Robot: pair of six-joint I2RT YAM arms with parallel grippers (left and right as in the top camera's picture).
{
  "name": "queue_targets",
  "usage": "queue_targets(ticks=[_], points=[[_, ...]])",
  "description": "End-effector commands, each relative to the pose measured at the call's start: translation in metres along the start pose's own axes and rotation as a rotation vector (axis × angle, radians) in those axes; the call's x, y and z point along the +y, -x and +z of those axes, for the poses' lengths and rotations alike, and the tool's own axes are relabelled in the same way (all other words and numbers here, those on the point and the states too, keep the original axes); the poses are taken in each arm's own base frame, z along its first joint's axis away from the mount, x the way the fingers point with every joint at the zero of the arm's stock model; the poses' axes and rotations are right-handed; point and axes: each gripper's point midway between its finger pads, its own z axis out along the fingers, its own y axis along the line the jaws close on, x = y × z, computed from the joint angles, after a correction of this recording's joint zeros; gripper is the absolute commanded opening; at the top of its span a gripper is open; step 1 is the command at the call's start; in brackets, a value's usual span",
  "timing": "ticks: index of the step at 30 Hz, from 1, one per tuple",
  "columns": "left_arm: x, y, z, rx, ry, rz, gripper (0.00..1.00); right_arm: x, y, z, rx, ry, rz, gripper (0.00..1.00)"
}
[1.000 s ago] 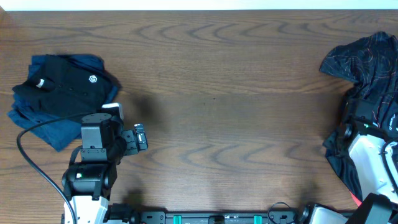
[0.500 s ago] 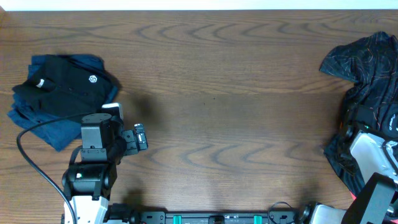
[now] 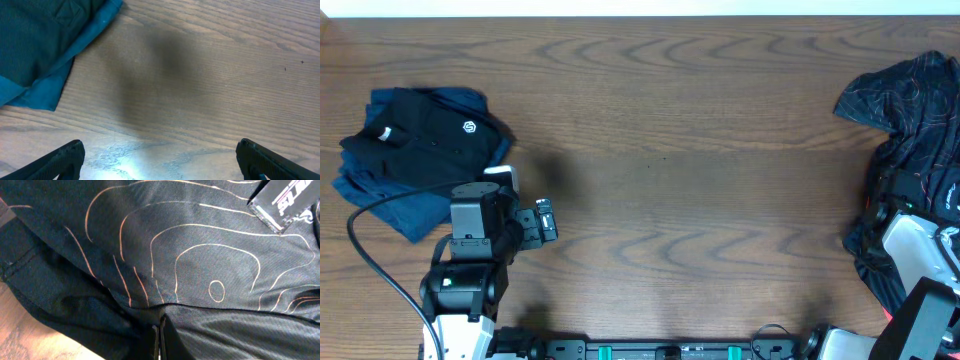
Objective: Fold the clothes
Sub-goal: 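Grasp the black jersey with the right gripper and drag it leftward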
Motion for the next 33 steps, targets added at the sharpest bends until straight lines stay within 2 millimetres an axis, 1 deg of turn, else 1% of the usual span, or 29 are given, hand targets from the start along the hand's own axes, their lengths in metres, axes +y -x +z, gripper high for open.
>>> queue_targets(ticks=[1,4,6,8,9,11,12,14,15,16,17,18,21,22,23,25,26,28,30,31,32,33], points=[[-0.002,0.01,-0.006,-0.024,-0.009,-0.008,0.98,0.002,-0.005,-0.002,0.023,0.025,0.011,0.01],[-0.002,0.011,-0.006,-0.03,-0.01,-0.007,0.98,0.019,-0.001,-0.02,0.033,0.149,-0.04,0.01],[-0.002,0.012,-0.006,-0.033,-0.01,-0.007,0.98,0.039,0.009,-0.045,-0.002,0.283,-0.109,0.01],[-0.003,0.012,-0.006,-0.034,-0.011,-0.008,0.98,0.07,0.017,-0.084,-0.053,0.495,-0.203,0.01],[-0.003,0.012,-0.006,-0.035,-0.011,-0.008,0.98,0.089,0.018,-0.111,-0.077,0.626,-0.256,0.01],[-0.003,0.012,-0.006,-0.035,-0.011,-0.008,0.98,0.119,0.012,-0.165,-0.128,0.85,-0.394,0.01],[-0.003,0.012,-0.006,-0.035,-0.011,-0.008,0.98,0.131,0.007,-0.19,-0.161,0.927,-0.467,0.01],[-0.003,0.013,-0.006,-0.035,-0.011,-0.008,0.98,0.149,-0.007,-0.222,-0.222,1.001,-0.609,0.01],[-0.003,0.012,-0.006,-0.034,-0.011,-0.008,0.98,0.16,-0.017,-0.236,-0.255,1.025,-0.689,0.01],[-0.003,0.012,-0.006,-0.035,-0.011,-0.008,0.98,0.169,-0.028,-0.244,-0.277,1.042,-0.754,0.01],[-0.003,0.012,-0.006,-0.034,-0.011,-0.008,0.98,0.18,-0.04,-0.25,-0.292,1.049,-0.817,0.01],[-0.003,0.012,-0.006,-0.034,-0.011,-0.008,0.98,0.189,-0.053,-0.251,-0.301,1.035,-0.872,0.01],[-0.006,0.012,-0.006,-0.031,-0.029,-0.007,0.98,0.21,-0.08,-0.243,-0.302,0.957,-0.965,0.01],[-0.007,0.012,-0.006,-0.03,-0.035,-0.008,0.98,0.22,-0.091,-0.24,-0.298,0.947,-1.004,0.01],[-0.007,0.012,-0.006,-0.03,-0.037,-0.008,0.98,0.231,-0.103,-0.239,-0.292,0.955,-1.049,0.01],[-0.007,0.012,-0.006,-0.03,-0.037,-0.008,0.98,0.253,-0.122,-0.239,-0.297,0.98,-1.112,0.01],[-0.007,0.012,-0.006,-0.03,-0.037,-0.008,0.98,0.266,-0.131,-0.24,-0.313,1.0,-1.14,0.01],[-0.008,0.011,-0.006,-0.029,-0.042,-0.007,0.98,0.294,-0.141,-0.246,-0.368,1.053,-1.171,0.01],[-0.011,0.011,-0.006,-0.026,-0.059,-0.007,0.98,0.322,-0.148,-0.258,-0.448,1.128,-1.18,0.01],[-0.012,0.011,-0.006,-0.025,-0.064,-0.008,0.98,0.335,-0.15,-0.265,-0.483,1.165,-1.166,0.01],[-0.013,0.011,-0.006,-0.024,-0.073,-0.012,0.98,0.349,-0.147,-0.274,-0.527,1.206,-1.118,0.01],[-0.014,0.011,-0.007,-0.025,-0.079,-0.017,0.98,0.358,-0.142,-0.279,-0.556,1.227,-1.068,0.01]])
